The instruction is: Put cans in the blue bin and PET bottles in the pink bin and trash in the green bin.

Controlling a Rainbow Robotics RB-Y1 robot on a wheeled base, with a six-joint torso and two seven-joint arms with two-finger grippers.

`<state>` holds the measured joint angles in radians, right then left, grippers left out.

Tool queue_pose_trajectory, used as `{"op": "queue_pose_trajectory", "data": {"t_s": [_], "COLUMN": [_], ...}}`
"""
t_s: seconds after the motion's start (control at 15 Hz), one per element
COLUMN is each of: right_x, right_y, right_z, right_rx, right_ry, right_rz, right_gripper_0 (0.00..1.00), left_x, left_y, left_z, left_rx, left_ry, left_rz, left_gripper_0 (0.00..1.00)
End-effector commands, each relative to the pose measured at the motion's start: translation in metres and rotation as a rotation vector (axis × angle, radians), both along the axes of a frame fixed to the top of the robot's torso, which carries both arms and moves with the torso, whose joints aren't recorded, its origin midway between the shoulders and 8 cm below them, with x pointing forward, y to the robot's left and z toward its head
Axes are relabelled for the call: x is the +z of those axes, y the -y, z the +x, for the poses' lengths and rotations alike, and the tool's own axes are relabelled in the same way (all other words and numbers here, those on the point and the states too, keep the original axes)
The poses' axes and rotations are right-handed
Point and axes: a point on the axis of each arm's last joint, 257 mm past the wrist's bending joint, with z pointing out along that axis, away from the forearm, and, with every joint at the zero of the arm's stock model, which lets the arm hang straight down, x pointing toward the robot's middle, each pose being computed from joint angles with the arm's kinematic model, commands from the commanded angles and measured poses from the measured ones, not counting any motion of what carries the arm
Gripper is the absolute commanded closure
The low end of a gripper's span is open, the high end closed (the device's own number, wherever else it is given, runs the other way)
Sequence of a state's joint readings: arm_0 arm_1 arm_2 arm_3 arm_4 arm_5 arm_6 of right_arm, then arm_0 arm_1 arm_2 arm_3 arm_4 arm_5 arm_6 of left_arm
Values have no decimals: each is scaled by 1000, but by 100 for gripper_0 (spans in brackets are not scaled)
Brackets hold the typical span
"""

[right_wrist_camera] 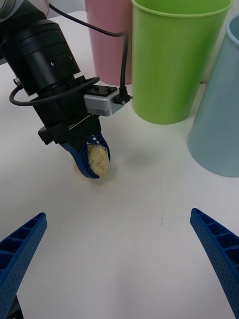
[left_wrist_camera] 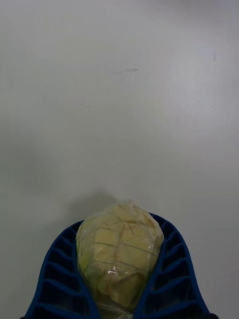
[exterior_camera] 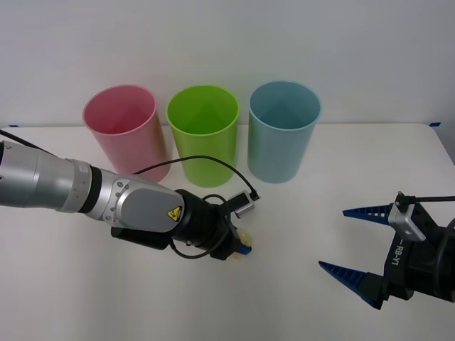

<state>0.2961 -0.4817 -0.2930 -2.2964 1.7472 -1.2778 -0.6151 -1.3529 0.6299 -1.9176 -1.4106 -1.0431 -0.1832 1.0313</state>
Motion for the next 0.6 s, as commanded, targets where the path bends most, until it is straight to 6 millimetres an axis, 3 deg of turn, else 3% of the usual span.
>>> {"op": "queue_pose_trajectory", "data": {"t_s": [0.07, 0.6], "right_x": [0, 0], "right_y": [0, 0], "right_z": [0, 0], "right_rx": [0, 0], "right_ry": [0, 0], "right_rz": [0, 0], "right_gripper_0": [0, 0], "left_x": [9, 41], "left_y": [1, -29], "left_z": [-5, 2], "left_rx": [-9, -28], "left_ry": [6, 108], "left_rz": [-32, -161], "left_gripper_0": [100, 100]}}
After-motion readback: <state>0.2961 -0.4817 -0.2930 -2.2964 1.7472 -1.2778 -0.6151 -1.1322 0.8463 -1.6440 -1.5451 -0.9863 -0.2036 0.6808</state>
